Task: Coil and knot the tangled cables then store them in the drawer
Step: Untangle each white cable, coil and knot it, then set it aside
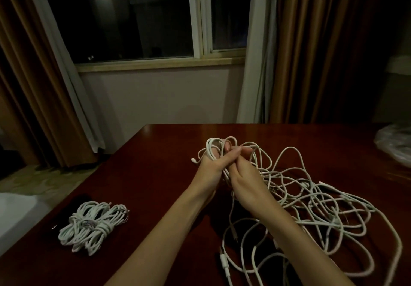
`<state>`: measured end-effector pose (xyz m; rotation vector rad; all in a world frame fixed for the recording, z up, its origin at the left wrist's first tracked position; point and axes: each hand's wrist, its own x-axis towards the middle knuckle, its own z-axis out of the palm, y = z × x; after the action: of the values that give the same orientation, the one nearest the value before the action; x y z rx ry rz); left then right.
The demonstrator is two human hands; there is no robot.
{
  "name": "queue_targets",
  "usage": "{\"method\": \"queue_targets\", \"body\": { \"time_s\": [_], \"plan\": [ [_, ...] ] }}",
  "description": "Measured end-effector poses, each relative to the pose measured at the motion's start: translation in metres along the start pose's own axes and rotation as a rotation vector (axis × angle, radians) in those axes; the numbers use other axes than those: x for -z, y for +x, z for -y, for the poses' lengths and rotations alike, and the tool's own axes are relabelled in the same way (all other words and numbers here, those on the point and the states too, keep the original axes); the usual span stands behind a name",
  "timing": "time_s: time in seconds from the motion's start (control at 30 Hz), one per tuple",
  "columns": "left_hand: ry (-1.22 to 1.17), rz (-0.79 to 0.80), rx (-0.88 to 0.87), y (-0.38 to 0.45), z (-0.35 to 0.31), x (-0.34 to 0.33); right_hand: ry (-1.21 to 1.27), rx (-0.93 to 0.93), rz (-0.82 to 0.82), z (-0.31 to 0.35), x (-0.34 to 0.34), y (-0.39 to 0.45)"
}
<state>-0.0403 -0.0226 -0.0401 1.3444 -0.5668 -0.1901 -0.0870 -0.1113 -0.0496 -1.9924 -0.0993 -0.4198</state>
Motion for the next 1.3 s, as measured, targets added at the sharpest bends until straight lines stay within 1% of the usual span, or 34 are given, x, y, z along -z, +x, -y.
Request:
{"method": "queue_targets", "body": {
  "time_s": [0.1, 0.2, 0.27, 0.33, 0.53, 0.63, 0.7, 0.77, 0.8, 0.83, 0.9, 0.93, 1.0, 1.1, 1.17, 1.23, 1.3],
  "plan": [
    [-0.053, -0.006, -0.016, 0.002, -0.001, 0.003, -0.026, -0.014, 0.046, 0.002, -0.001, 0.0],
    [-0.061, -0.068, 0.014, 0.004, -0.001, 0.004, 0.177, -0.109, 0.171, 0.006, 0.004, 0.001],
    [-0.124, -0.071, 0.037, 0.002, -0.002, -0.001, 0.218, -0.109, 0.26, 0.009, 0.01, 0.001],
    [-0.128, -0.031, 0.052, -0.001, 0.0, -0.004, 0.133, -0.054, 0.274, 0.011, 0.015, 0.0],
    [0.014, 0.117, 0.18, -0.006, -0.004, -0.002, -0.172, 0.025, 0.112, 0.008, 0.012, -0.004],
    [0.044, 0.192, 0.207, -0.004, -0.011, 0.005, -0.374, 0.041, 0.058, 0.012, 0.01, -0.005],
    [0.038, 0.189, 0.168, -0.003, -0.019, 0.011, -0.569, 0.059, 0.055, 0.013, 0.011, -0.007],
    [0.057, 0.087, 0.073, 0.001, -0.024, 0.019, -0.729, 0.095, 0.057, 0.013, 0.009, -0.009],
    [0.165, 0.034, 0.0, 0.003, -0.024, 0.022, -0.76, 0.111, 0.061, 0.014, 0.007, -0.009],
    [0.354, 0.004, -0.079, 0.003, -0.022, 0.023, -0.759, 0.119, 0.074, 0.014, 0.005, -0.01],
    [0.757, -0.07, -0.181, 0.003, -0.013, 0.022, -0.705, 0.134, 0.099, 0.014, 0.002, -0.01],
    [0.864, -0.131, -0.192, 0.002, -0.01, 0.022, -0.666, 0.129, 0.12, 0.014, 0.003, -0.009],
    [0.908, -0.203, -0.185, 0.002, -0.006, 0.027, -0.552, 0.091, 0.172, 0.014, 0.01, -0.006],
    [0.759, -0.248, -0.122, 0.008, -0.004, 0.041, -0.24, -0.008, 0.219, 0.013, 0.027, 0.0],
    [0.624, -0.265, -0.099, 0.011, -0.005, 0.045, -0.029, -0.021, 0.227, 0.014, 0.037, 0.004],
    [0.463, -0.265, -0.083, 0.01, -0.009, 0.043, 0.072, 0.02, 0.151, 0.012, 0.043, 0.005],
    [0.311, -0.299, -0.082, 0.01, -0.014, 0.038, 0.045, 0.057, 0.025, 0.008, 0.041, 0.007]
  ]
}}
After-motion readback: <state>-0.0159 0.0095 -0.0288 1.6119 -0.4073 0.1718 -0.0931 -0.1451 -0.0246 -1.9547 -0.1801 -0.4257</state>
